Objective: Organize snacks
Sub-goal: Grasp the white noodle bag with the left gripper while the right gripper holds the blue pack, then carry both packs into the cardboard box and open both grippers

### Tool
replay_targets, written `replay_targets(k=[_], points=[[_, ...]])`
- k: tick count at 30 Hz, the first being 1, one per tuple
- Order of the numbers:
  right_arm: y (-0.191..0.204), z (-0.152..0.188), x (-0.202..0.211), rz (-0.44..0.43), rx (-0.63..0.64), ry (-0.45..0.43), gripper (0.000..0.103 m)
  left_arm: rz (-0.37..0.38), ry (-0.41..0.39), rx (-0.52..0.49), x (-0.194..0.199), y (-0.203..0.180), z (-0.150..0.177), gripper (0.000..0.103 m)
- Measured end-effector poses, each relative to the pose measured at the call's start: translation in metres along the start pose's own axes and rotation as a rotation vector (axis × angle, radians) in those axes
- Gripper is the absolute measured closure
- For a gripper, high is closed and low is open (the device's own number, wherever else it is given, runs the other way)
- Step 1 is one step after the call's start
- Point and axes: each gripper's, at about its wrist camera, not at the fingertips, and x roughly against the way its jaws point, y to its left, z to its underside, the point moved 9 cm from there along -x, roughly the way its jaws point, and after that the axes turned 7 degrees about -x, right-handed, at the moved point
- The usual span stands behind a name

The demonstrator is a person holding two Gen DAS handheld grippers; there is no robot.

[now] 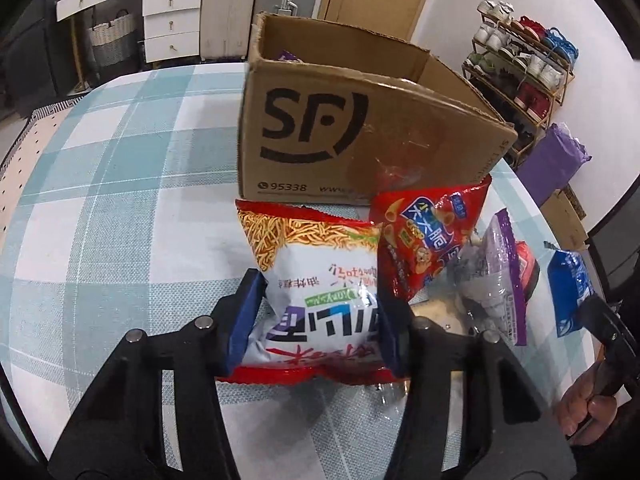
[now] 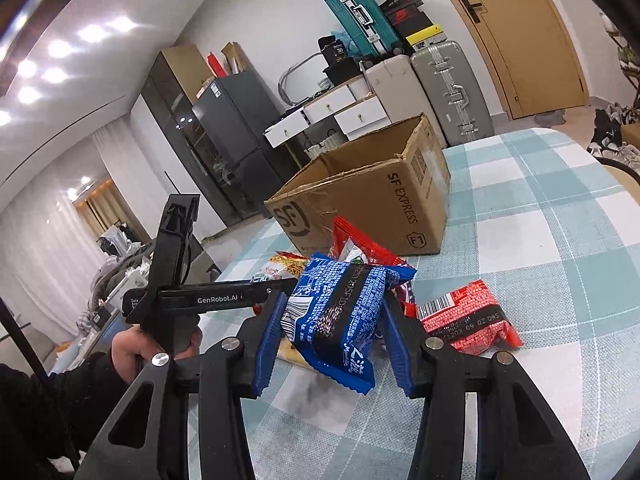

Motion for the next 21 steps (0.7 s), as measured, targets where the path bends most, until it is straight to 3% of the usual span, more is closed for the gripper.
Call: replay_targets(k=[6,12,21], points=[[0.01,0.001,0.001,-0.019,0.04,-0.011,0.055,-0.028,-0.018,0.03,0.027,0.004,0.012,0.056],[0.027,0.002,0.008,-0.03,0.106,-0.033,0.055,-0.057,-0.086,0.019,0.075,0.0,0.024,0.056],[0.055,0.006,0.036,-0.055,0.1,-0.07,0.055,-0.09,-0.187,-0.01,0.143,-0.025,0.046,0.056]])
